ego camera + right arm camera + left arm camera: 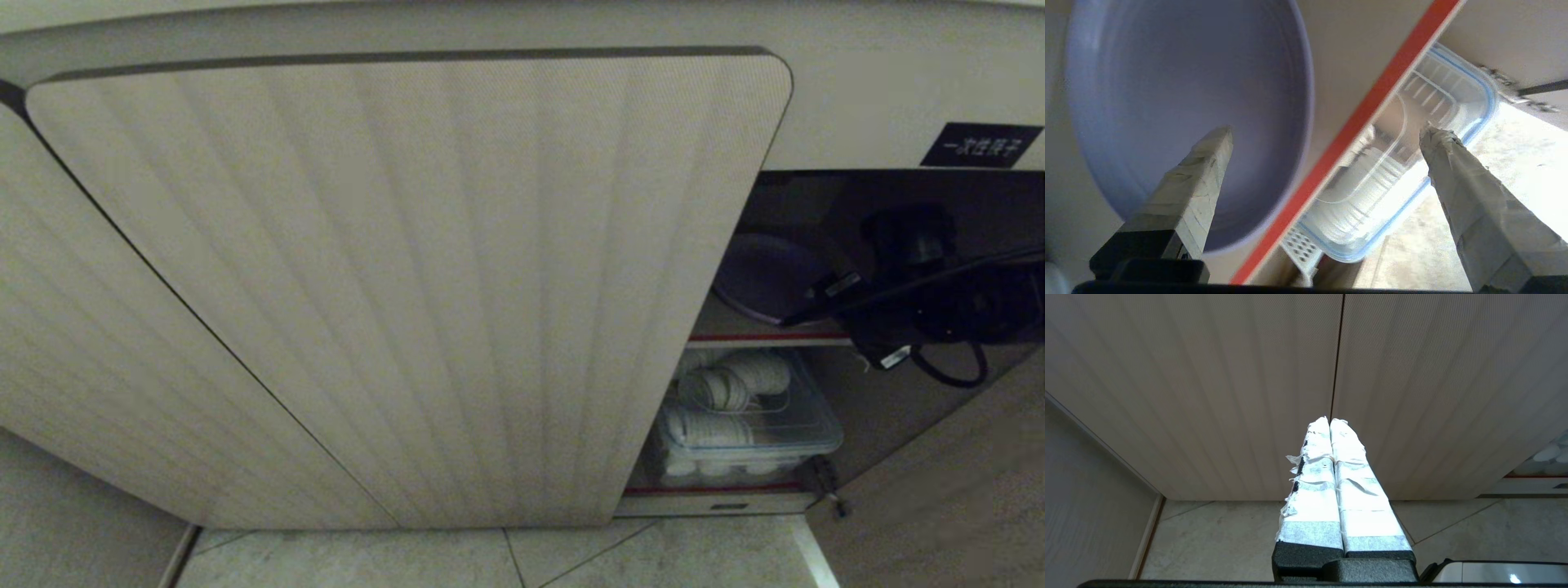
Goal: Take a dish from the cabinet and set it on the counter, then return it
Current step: Put it back into the cabinet
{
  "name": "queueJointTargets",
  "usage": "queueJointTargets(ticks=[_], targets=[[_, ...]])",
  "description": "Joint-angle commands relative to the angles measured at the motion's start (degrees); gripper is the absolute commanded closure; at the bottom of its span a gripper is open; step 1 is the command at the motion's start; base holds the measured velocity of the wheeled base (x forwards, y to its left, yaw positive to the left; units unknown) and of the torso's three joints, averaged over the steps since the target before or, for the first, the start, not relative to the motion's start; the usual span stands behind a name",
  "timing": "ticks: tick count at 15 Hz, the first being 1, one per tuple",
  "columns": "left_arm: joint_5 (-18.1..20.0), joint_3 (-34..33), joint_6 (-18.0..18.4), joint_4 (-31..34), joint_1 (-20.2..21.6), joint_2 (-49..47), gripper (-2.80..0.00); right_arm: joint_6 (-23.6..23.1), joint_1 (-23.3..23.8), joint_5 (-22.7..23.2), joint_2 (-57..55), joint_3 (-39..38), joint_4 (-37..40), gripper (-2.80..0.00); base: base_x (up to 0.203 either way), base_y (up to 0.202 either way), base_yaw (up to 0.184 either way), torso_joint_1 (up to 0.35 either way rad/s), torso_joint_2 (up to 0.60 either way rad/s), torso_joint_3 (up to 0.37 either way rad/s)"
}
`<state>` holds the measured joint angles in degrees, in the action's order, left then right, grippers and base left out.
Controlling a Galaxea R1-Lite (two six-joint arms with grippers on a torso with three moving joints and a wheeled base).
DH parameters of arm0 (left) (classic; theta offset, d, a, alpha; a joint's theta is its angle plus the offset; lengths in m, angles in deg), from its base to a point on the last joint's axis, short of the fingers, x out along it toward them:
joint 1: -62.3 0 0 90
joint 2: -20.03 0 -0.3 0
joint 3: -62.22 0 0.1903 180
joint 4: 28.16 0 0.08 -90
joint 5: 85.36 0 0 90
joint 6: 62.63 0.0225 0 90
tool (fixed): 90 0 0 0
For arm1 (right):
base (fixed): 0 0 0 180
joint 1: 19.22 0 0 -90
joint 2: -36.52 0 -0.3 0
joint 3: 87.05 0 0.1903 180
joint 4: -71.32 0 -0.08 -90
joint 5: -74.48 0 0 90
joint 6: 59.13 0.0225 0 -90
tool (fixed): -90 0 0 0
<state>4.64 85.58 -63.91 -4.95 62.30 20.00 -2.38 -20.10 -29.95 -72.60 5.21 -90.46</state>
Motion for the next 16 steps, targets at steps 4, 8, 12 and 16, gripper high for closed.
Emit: queueJointTargets(ticks=[4, 8, 12, 16], targets=[[0.0, 0.0, 0.0, 0.0, 0.0, 0.0, 0.00, -2.8, -0.1, -0.1, 1.5, -4.7, -4.3, -2.80, 0.000, 0.000, 0.000, 0.000, 0.00, 0.000], [0.0, 0.0, 0.0, 0.0, 0.0, 0.0, 0.00, -7.0, -0.2, -0.1, 2.1, -8.6, -9.5, -2.80, 0.000, 0.000, 0.000, 0.000, 0.00, 0.000], [0.0, 0.0, 0.0, 0.0, 0.0, 0.0, 0.00, -11.5, -0.2, 0.0, 2.7, -11.1, -13.4, -2.80, 0.000, 0.000, 0.000, 0.000, 0.00, 0.000], [0.0, 0.0, 0.0, 0.0, 0.0, 0.0, 0.00, -15.2, -0.2, 0.0, 3.4, -13.1, -15.0, -2.80, 0.000, 0.000, 0.000, 0.000, 0.00, 0.000]])
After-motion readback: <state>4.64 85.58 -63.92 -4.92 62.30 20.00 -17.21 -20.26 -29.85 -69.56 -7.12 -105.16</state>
